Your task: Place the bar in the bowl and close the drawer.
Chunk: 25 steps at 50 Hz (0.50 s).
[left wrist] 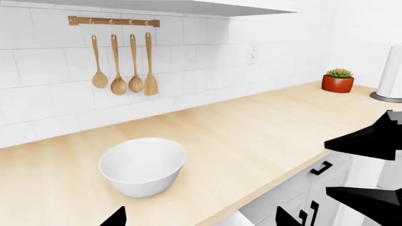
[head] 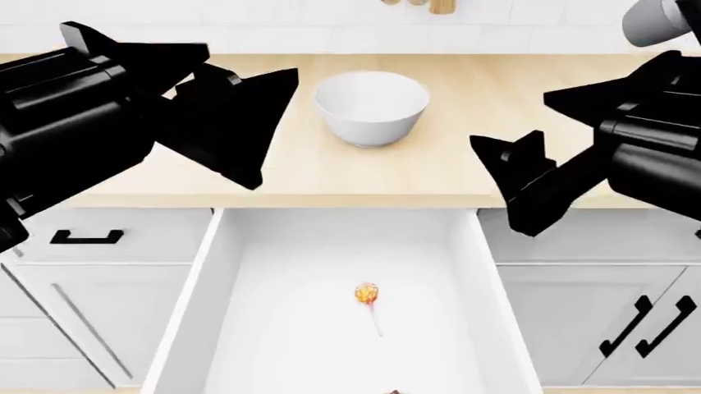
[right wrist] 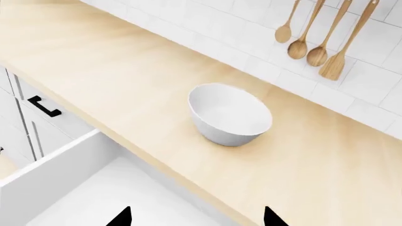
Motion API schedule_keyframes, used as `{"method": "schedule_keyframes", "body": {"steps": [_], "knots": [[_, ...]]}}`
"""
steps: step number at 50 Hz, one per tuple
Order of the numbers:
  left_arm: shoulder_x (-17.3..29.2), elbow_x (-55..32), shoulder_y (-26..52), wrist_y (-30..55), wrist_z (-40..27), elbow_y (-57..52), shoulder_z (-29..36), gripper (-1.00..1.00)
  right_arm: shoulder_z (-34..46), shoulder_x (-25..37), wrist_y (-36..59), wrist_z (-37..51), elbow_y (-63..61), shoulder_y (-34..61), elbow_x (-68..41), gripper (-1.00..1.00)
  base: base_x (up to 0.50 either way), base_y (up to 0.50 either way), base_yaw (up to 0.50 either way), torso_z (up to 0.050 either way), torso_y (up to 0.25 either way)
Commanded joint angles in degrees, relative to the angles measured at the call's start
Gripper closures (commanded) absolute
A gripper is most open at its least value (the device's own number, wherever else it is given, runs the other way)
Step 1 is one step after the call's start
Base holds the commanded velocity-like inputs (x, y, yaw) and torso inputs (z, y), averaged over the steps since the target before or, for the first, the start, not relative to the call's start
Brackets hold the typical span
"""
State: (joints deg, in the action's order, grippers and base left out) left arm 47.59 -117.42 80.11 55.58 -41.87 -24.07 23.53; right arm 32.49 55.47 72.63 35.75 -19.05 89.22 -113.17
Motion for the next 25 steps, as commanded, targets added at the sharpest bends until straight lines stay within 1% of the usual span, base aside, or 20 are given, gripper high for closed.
{"method": "schedule_keyframes", "body": {"steps": [1,3,10,14,25], "knots": [[-0.17,-1.30,2.16,0.98,-0.22,1.41,1.23,-1.00,1.60,-0.18,2.21,-0.51,1.08,2.38,-1.09,-1.00,0.50,-0.19,0.00,0.000,0.000],[-0.09,-1.44,2.39,1.03,-0.37,1.44,1.31,-1.00,2.19,-0.32,2.50,0.02,1.12,2.44,-0.94,-1.00,0.34,-0.08,0.00,0.000,0.000],[0.13,-1.72,2.91,1.17,-0.74,1.45,1.56,-1.00,3.15,-0.49,2.98,1.20,0.63,2.90,-0.52,-1.00,0.00,0.00,0.00,0.000,0.002],[0.33,-1.89,3.32,1.49,-0.83,1.70,1.82,-1.00,3.40,-0.67,4.14,0.40,0.13,3.98,-1.05,-1.00,0.00,0.00,0.00,0.000,0.000],[2.57,-3.14,3.39,1.72,-0.82,1.48,1.19,-1.00,5.73,-2.28,6.04,0.66,-2.04,5.58,-3.54,-1.00,0.00,0.00,0.00,0.000,0.000]]}}
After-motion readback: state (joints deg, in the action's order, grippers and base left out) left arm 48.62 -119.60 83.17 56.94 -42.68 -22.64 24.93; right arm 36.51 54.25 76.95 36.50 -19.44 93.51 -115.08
